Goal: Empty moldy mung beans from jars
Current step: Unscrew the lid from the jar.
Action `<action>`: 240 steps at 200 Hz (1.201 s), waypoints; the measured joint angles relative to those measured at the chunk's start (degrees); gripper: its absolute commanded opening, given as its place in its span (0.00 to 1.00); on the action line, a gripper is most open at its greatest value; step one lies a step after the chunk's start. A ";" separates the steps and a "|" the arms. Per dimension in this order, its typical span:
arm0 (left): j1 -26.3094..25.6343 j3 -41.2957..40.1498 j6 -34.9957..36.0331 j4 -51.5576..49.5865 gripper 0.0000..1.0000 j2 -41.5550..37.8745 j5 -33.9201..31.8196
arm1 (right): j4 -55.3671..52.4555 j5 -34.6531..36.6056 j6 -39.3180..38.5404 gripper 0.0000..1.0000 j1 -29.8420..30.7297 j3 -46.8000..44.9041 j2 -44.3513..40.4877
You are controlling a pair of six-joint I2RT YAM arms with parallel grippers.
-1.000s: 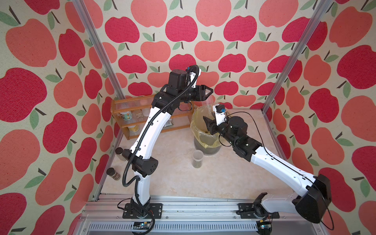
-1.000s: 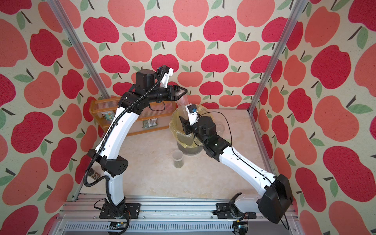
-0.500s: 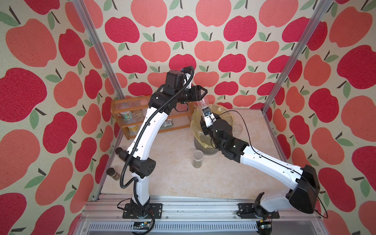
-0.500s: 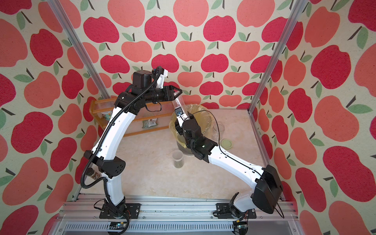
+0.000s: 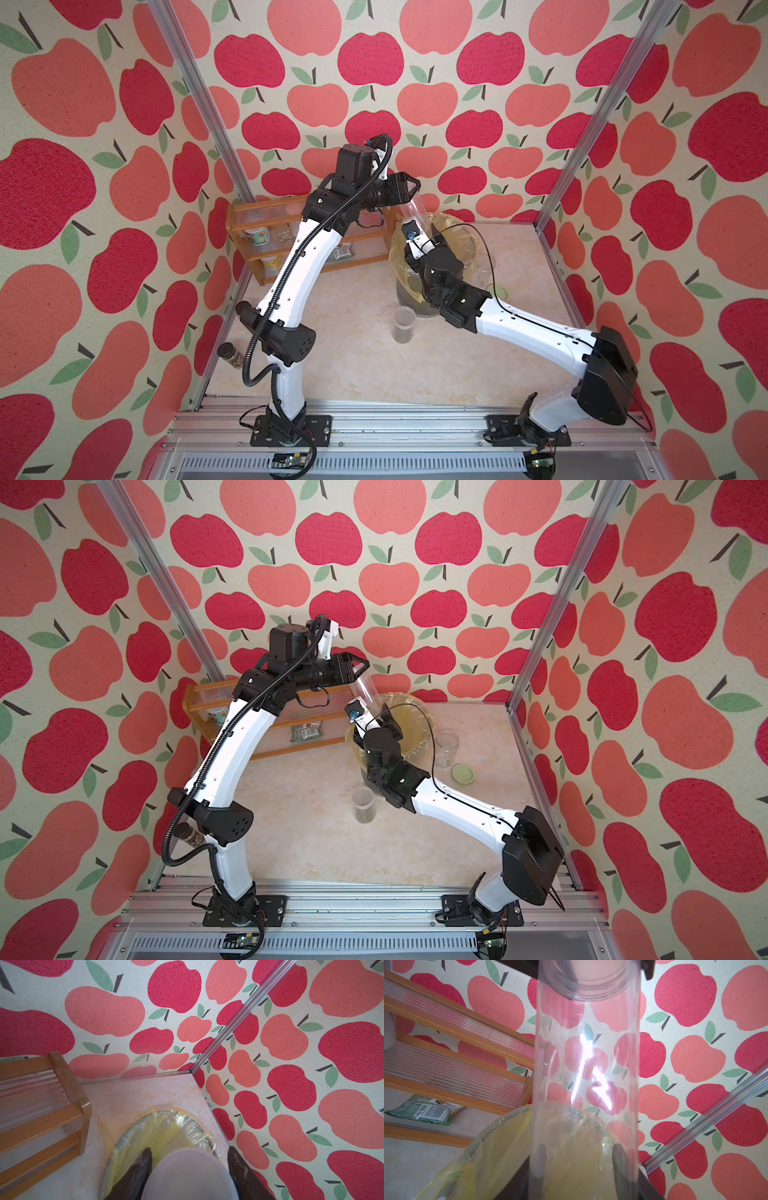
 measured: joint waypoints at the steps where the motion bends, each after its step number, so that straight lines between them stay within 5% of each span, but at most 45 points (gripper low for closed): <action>1: 0.02 0.09 0.00 -0.04 0.49 0.04 -0.04 | 0.20 0.07 -0.20 0.33 0.00 0.00 0.07; 113: 0.31 1.73 -1.05 0.09 0.52 0.50 0.94 | 5.79 3.28 -7.58 0.34 0.35 0.00 0.98; 139: 0.33 1.55 -0.87 -0.24 0.63 0.50 0.81 | 4.13 2.64 -5.70 0.34 0.26 0.00 0.79; 160: 0.42 0.31 1.25 -0.83 1.00 0.63 0.72 | 0.02 -1.27 -3.23 0.34 0.31 0.42 -0.28; 240: 0.24 -11.15 7.50 6.43 1.00 -3.48 1.84 | -13.92 -12.76 10.62 0.34 -2.58 0.70 -5.77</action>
